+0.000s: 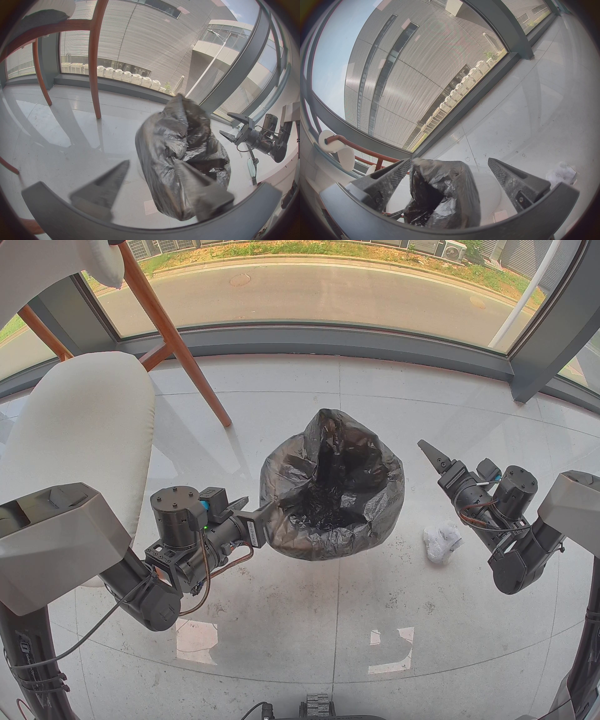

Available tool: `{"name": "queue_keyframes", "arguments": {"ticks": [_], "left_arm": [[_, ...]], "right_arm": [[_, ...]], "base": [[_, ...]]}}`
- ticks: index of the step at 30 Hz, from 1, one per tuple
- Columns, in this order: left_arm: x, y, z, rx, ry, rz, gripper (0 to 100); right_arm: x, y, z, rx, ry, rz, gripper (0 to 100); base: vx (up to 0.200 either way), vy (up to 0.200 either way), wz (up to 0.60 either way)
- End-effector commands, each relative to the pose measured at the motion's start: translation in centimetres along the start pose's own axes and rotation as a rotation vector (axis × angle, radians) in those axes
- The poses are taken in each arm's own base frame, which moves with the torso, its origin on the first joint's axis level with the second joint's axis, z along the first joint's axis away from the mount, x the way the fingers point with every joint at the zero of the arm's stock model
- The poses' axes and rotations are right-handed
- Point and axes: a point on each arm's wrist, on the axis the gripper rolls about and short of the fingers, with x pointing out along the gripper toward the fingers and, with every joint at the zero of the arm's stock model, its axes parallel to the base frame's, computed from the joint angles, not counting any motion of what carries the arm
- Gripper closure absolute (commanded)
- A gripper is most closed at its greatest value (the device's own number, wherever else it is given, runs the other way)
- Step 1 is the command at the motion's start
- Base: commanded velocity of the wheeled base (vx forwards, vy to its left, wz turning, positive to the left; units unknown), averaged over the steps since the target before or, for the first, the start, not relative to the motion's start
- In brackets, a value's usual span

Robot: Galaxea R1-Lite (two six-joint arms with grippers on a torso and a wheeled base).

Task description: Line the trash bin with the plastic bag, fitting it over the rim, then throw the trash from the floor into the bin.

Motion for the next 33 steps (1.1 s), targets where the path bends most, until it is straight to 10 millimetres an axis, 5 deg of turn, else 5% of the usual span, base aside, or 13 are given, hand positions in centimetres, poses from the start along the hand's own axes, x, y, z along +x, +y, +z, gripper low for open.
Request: {"name": "queue_keyframes", "arguments": {"ticks": [1,10,18,23,33], "left_arm": [[0.2,0.0,0.0,-0.002,-0.008,-0.001,0],[-1.0,-1.4,3.0,0.0,-0.119,-0.053,0],[-2.4,-2.0,7.0,0.008,-0.227,-0.133,0],[-4.2,-2.9,13.1,0.003,-0.425,-0.19,0],[-7.4,-3.5,17.7,-0.172,-0.548,-0.273,0]], "right_arm": [[-0.8,0.3,-0.5,0.006,0.027,-0.009,0],[-5.9,6.5,-1.3,-0.022,0.146,0.072,0],[-6.8,7.3,0.3,-0.086,0.152,0.04,0],[-8.5,7.1,2.7,-0.088,0.09,0.015,0],[-8.5,7.8,1.9,-0.083,0.124,0.035,0]], "base": [[0.0,0.0,0.0],[0.0,0.0,0.0],[0.0,0.0,0.0],[0.0,0.0,0.0],[0.0,-0.04,0.0]]}}
